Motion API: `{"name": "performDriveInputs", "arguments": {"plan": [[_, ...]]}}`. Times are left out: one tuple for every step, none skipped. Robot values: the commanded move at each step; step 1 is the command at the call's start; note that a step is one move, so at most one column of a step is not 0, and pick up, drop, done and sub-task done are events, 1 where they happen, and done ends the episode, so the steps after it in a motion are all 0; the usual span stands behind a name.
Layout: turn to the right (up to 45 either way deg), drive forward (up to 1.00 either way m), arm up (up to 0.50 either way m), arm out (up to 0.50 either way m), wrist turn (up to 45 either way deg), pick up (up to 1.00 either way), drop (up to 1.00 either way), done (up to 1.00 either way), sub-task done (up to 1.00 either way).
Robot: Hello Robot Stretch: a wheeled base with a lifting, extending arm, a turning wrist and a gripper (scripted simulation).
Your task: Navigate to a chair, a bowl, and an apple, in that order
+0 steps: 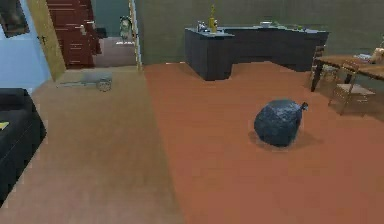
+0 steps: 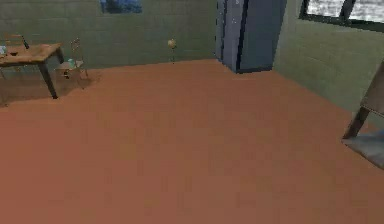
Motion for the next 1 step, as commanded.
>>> {"name": "performDriveInputs", "arguments": {"plan": [[0.0,1.00,0.00,0.00,0.0,0.00,0.00,0.00,0.00]]}}
